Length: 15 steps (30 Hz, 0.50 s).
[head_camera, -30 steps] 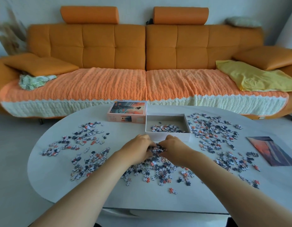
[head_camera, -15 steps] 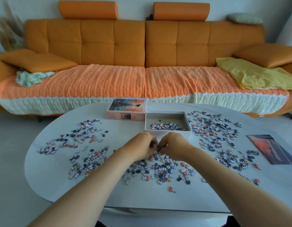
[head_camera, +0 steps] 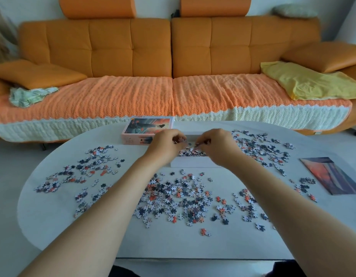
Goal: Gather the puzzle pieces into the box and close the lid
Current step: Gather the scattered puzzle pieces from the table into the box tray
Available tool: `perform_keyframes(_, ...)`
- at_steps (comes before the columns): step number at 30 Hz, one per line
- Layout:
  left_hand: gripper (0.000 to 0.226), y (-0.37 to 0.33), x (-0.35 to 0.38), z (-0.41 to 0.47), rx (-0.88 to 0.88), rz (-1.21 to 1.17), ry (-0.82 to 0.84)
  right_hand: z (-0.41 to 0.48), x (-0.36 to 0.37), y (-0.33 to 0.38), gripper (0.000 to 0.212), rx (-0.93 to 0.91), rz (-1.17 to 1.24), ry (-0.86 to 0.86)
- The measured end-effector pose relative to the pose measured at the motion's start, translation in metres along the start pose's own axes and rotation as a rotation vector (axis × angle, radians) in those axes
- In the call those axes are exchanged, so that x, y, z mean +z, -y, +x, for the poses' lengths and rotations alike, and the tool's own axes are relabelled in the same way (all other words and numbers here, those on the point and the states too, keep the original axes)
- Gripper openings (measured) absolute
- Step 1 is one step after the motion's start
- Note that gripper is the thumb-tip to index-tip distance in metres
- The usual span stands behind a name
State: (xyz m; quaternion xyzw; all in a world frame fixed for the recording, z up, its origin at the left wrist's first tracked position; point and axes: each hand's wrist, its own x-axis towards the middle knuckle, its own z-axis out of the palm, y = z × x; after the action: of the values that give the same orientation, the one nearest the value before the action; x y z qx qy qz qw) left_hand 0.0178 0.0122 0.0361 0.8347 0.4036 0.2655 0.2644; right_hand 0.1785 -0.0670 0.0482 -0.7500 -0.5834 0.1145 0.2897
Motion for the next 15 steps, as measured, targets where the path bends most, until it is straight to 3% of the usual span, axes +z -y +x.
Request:
perform_keyframes(2, 0.018, 0.002, 0.008, 0.009, 0.019, 0.021, -0.031, 0.007, 0.003, -0.007, 0.015, -0.019, -0.032, -0.056)
perform_keyframes(6, 0.034, 0.012, 0.026, 0.016, 0.079, 0.161, 0.112, 0.010, 0.009, -0.018, 0.021, 0.016, -0.081, 0.132)
perform_keyframes(8, 0.037, 0.018, 0.027, 0.017, 0.101, 0.237, 0.137, 0.011, 0.009, -0.019, 0.022, -0.012, -0.089, 0.142)
perform_keyframes(15, 0.024, 0.025, 0.012, 0.006, 0.178, 0.194, -0.033, 0.005, 0.008, -0.015, 0.032, -0.041, -0.035, 0.027)
